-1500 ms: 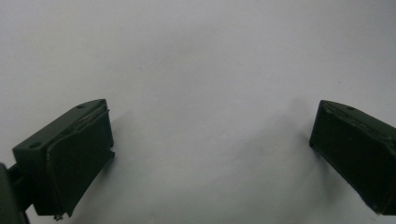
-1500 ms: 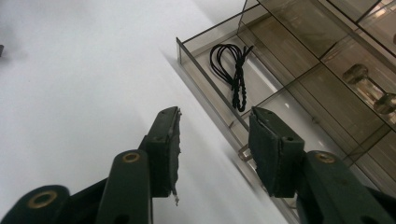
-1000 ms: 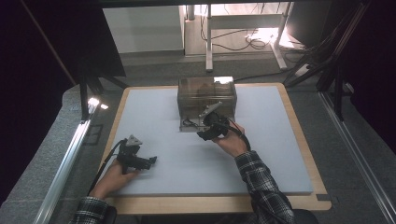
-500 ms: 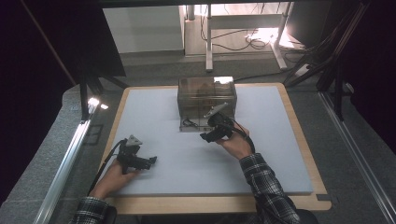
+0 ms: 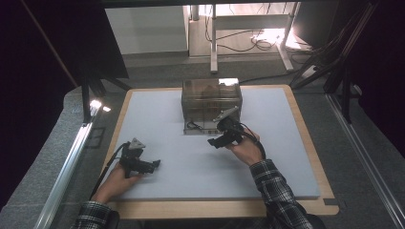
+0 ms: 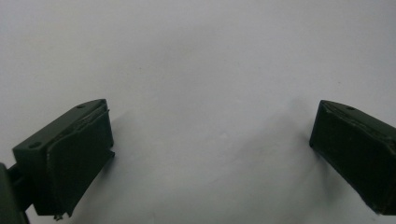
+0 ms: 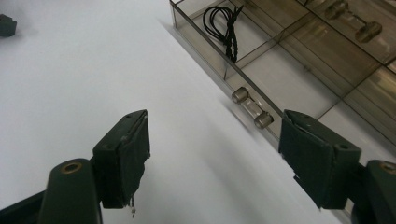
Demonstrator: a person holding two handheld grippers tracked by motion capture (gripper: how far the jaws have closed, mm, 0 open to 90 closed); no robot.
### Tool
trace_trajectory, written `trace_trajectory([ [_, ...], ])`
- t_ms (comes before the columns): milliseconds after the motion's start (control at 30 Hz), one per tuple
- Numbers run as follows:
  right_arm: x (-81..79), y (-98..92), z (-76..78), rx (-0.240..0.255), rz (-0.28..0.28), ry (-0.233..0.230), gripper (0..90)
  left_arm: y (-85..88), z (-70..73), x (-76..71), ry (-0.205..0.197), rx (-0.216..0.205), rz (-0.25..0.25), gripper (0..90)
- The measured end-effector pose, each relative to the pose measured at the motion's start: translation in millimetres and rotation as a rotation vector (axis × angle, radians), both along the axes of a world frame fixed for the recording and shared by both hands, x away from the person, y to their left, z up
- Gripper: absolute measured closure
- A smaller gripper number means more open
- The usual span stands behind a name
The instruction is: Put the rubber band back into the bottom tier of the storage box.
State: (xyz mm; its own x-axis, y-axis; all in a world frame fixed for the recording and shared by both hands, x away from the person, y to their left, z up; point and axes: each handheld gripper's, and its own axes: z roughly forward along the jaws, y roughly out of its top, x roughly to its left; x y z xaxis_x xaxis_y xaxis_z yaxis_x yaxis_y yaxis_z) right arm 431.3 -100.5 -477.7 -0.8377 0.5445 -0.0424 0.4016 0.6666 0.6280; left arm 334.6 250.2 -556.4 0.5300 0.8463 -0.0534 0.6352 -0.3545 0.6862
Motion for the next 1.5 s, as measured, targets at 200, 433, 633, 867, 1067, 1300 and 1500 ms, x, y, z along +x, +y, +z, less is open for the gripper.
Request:
trace_trajectory([
  [200,-2.9,-5.7,-0.8,-0.005,0.001,0.022,20.6,0.0,0.0,0.0,0.000,0.000,0.000,0.0],
  [433,-6.3,-13.5,-3.9,-0.011,-0.006,0.047,16.5,0.0,0.1,0.0,0.001,0.001,0.000,0.0],
  [633,-8.8,-20.5,-5.0,-0.012,-0.007,0.051,14.1,0.0,0.1,0.0,0.000,0.000,0.000,0.0],
  [867,-12.9,-27.3,-4.1,-0.008,-0.005,0.052,11.8,0.0,0.0,0.0,0.000,0.000,0.000,0.0],
  [1067,-18.0,-37.1,-2.8,-0.005,-0.010,0.049,10.2,0.0,0.1,0.0,0.000,0.001,0.000,0.0],
  [1300,-22.4,-48.2,-4.0,-0.015,-0.019,0.055,9.6,0.0,0.1,-0.1,0.000,0.001,0.000,0.0],
  [1500,-26.0,-57.9,-5.9,-0.028,-0.026,0.060,8.9,0.0,0.1,-0.1,0.000,0.001,0.000,0.0],
])
